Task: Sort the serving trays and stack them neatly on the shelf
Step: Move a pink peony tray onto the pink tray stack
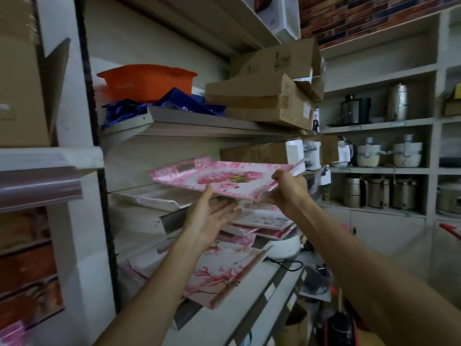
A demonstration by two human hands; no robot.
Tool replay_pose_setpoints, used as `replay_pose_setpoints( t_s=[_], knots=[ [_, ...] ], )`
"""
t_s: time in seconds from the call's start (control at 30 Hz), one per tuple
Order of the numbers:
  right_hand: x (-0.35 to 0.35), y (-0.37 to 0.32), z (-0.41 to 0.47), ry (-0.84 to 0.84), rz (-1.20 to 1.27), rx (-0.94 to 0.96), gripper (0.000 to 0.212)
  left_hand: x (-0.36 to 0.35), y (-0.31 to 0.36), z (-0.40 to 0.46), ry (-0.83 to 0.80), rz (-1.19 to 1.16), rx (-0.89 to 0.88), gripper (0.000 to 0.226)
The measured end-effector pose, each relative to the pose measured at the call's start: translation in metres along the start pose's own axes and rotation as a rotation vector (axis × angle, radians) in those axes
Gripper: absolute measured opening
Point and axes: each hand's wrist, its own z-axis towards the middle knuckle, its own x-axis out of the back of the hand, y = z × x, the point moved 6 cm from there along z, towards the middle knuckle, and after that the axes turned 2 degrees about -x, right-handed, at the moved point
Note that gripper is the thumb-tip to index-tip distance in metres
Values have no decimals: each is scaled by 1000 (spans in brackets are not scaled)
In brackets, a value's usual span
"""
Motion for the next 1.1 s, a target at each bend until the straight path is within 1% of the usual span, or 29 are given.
replay_pose_setpoints(
  t_s=[0.07, 0.13, 0.17, 0.27, 0.33, 0.4, 0.47, 0.53, 0.63, 0.67, 0.77, 0.83, 0.9, 0.97, 1.03, 1.1],
  knots=[
    [12, 0, -8, 18, -13, 19, 7, -14, -3, 7, 11, -121, -14, 43],
    [22, 3, -16, 16, -21, 20, 10, -29, -10, 11, 38, -181, -34, 33],
    [25, 4, -21, 1, -23, 21, 9, -33, -15, 13, 78, -193, -54, 29],
    [39, 6, -35, -74, -22, 14, 6, -37, -30, 14, 224, -157, -94, 33],
    [56, 5, -39, -104, -55, 3, 8, -34, -38, 14, 246, -120, -123, 34],
    [79, 0, -37, -86, -103, 10, 25, -24, -44, 14, 260, -72, -135, 36],
    [106, -8, -31, -4, -175, 25, 46, -15, -51, 11, 246, -7, -142, 37],
    [135, -20, -27, 100, -312, 69, 58, -6, -59, 6, 220, 35, -141, 35],
    [178, -33, -13, 215, -548, 127, 87, 6, -65, -1, 215, 110, -166, 33],
    [191, -36, -8, 240, -607, 148, 87, 8, -67, -5, 197, 134, -179, 34],
    [201, -48, -16, 241, -747, 188, 57, 9, -71, -21, 156, 226, -201, 29],
    [201, -53, -23, 230, -816, 222, 45, 8, -77, -33, 133, 305, -199, 27],
    [198, -51, -29, 184, -850, 246, 43, 5, -82, -46, 113, 392, -219, 28],
    [194, -47, -33, 121, -843, 259, 44, 3, -88, -57, 114, 476, -256, 24],
    [191, -43, -35, 65, -784, 267, 48, 0, -94, -69, 92, 503, -280, 17],
    [189, -39, -38, 21, -753, 286, 47, -4, -100, -79, 68, 517, -270, 17]
  ],
)
